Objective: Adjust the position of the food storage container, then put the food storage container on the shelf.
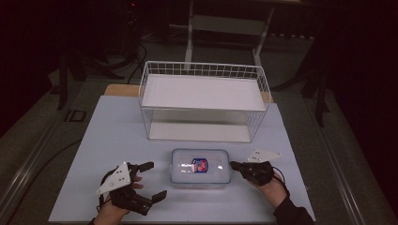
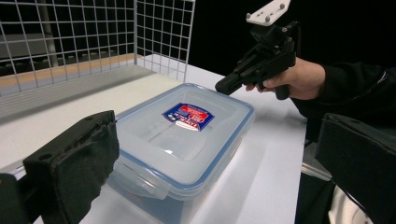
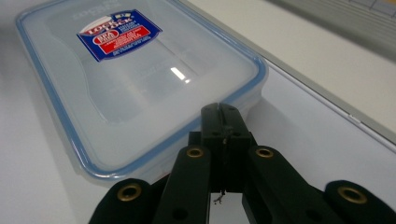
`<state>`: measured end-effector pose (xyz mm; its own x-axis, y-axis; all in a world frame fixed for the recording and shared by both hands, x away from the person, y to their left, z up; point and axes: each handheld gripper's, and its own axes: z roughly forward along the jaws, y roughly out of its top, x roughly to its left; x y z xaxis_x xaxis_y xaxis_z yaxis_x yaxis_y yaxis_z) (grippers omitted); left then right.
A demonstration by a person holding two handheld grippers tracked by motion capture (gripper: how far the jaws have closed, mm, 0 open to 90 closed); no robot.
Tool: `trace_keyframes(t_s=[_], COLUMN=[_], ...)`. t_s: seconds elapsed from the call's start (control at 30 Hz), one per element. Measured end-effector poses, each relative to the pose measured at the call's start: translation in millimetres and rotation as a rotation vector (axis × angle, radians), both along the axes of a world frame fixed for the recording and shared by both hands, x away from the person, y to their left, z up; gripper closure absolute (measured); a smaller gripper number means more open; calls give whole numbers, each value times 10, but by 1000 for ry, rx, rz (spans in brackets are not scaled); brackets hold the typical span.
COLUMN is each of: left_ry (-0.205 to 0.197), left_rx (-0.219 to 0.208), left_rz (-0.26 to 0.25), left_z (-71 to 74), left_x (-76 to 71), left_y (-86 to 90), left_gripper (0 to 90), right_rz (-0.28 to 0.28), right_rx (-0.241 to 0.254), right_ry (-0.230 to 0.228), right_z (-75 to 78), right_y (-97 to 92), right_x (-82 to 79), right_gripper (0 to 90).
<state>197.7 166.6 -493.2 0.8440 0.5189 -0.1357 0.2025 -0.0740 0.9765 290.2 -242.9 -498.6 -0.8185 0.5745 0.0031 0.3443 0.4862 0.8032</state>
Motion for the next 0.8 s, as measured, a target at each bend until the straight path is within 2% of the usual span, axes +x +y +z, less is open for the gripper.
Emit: trace_keyframes(t_s=[0.13,0.23,0.27,0.3,0.33,0.37,0.4,0.43,0.47,0.5,0.53,0.57,0.6,0.63,0.67,0.73,0.8], left_ry=[6,2,2,-12,-6,0,1,1,9,21,32,27,27,25,24,30,43], left_rx=[12,27,27,34,41,50,49,49,64,81,92,91,91,103,100,94,94], left_rz=[26,49,49,73,87,99,102,102,110,114,103,99,99,92,86,77,72], left_z=[6,23,23,28,34,43,51,51,66,94,152,183,183,251,284,348,405], left_x=[4,13,13,19,29,38,46,46,60,73,88,91,91,106,114,134,163], left_y=[0,11,11,17,21,23,26,26,24,16,-3,-16,-16,-48,-59,-81,-94], left_gripper=[0,0,0,0,0,0,0,0,0,0,0,0,0,0,0,0,0], right_rz=[-2,0,0,0,-4,-9,-5,-5,-4,-5,-8,-1,7,4,1,11,5], right_rx=[-7,10,10,14,42,59,84,84,106,169,174,178,199,225,231,225,252], right_ry=[-26,-44,-44,-59,-72,-80,-92,-92,-100,-102,-117,-128,-132,-141,-159,-205,-218], right_z=[35,81,81,101,138,164,191,191,220,285,310,332,355,374,390,437,490], right_y=[-36,-72,-72,-84,-105,-119,-134,-134,-147,-167,-167,-168,-176,-186,-184,-183,-192], right_x=[-32,-86,-86,-107,-141,-162,-185,-185,-205,-233,-251,-265,-274,-280,-289,-319,-328], right_gripper=[897,799,799,768,651,616,545,545,452,257,180,132,131,129,97,98,99])
